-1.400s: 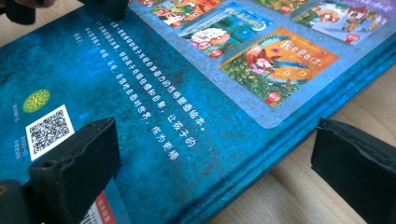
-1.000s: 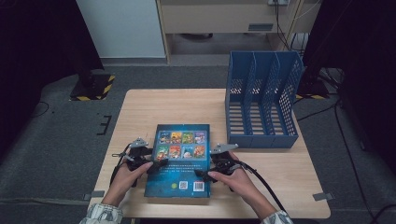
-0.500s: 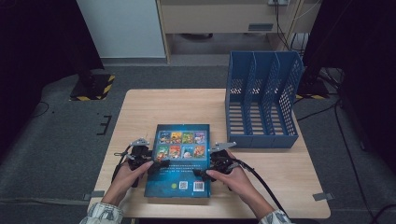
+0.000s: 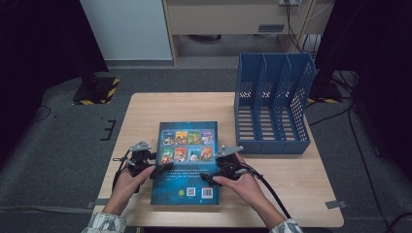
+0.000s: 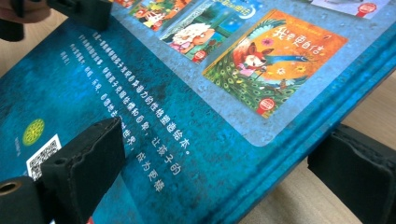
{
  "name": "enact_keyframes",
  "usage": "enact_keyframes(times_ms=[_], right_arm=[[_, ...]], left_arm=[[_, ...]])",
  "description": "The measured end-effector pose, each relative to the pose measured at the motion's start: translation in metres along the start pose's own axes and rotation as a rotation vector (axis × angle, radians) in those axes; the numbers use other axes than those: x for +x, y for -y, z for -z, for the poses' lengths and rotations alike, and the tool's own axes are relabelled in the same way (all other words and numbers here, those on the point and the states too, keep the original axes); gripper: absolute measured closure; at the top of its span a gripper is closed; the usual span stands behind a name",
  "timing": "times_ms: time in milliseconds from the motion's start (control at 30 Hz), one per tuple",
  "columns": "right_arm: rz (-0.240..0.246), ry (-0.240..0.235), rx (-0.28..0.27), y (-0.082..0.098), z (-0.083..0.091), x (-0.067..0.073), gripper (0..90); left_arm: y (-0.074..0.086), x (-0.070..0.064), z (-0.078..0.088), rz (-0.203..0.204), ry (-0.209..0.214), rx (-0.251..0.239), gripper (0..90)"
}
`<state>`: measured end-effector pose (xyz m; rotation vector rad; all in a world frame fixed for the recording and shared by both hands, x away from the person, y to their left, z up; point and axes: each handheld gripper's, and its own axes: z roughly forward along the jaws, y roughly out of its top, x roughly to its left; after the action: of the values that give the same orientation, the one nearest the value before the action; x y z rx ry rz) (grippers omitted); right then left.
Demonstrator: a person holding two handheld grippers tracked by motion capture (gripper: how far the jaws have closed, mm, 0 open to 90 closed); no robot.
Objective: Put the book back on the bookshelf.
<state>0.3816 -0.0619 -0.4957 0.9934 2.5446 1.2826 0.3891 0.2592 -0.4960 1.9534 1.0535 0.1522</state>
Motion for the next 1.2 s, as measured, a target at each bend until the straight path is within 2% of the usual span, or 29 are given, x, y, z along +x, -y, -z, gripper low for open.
enact_keyframes(times_ms=[33, 133, 267, 367, 600, 700, 867, 1033, 1200], right_arm=[[0.000, 0.003, 0.000, -0.001, 0.000, 0.000, 4.5], [0.003, 0.008, 0.003, -0.002, 0.000, 0.001, 5.1], [0.009, 0.013, -0.004, -0.004, 0.006, 0.000, 11.7], [0.011, 0.024, -0.009, -0.005, 0.007, 0.001, 11.7], [0.010, 0.024, 0.022, -0.011, 0.007, 0.000, 12.0], [0.014, 0.014, 0.032, -0.018, 0.008, -0.003, 14.0], [0.017, 0.035, -0.004, -0.027, 0.013, -0.008, 17.1], [0.015, 0.055, -0.027, -0.038, 0.017, -0.013, 18.1], [0.023, 0.065, -0.024, -0.044, 0.017, -0.015, 19.0]], left_arm=[[-0.001, -0.002, 0.002, -0.013, -0.006, -0.002, 13.7], [-0.001, -0.003, 0.005, -0.017, -0.012, -0.005, 14.3], [-0.001, -0.004, 0.005, -0.013, -0.016, -0.005, 15.0], [-0.002, -0.005, 0.006, -0.015, -0.019, -0.012, 16.0], [-0.005, -0.004, 0.007, -0.023, -0.020, -0.015, 17.2], [-0.010, -0.004, 0.009, -0.048, -0.021, -0.009, 17.5], [-0.022, -0.004, 0.014, -0.075, -0.025, -0.038, 21.3], [-0.028, -0.003, 0.016, -0.050, -0.003, -0.064, 26.2], [-0.035, 0.000, 0.016, -0.057, -0.008, -0.065, 27.2]])
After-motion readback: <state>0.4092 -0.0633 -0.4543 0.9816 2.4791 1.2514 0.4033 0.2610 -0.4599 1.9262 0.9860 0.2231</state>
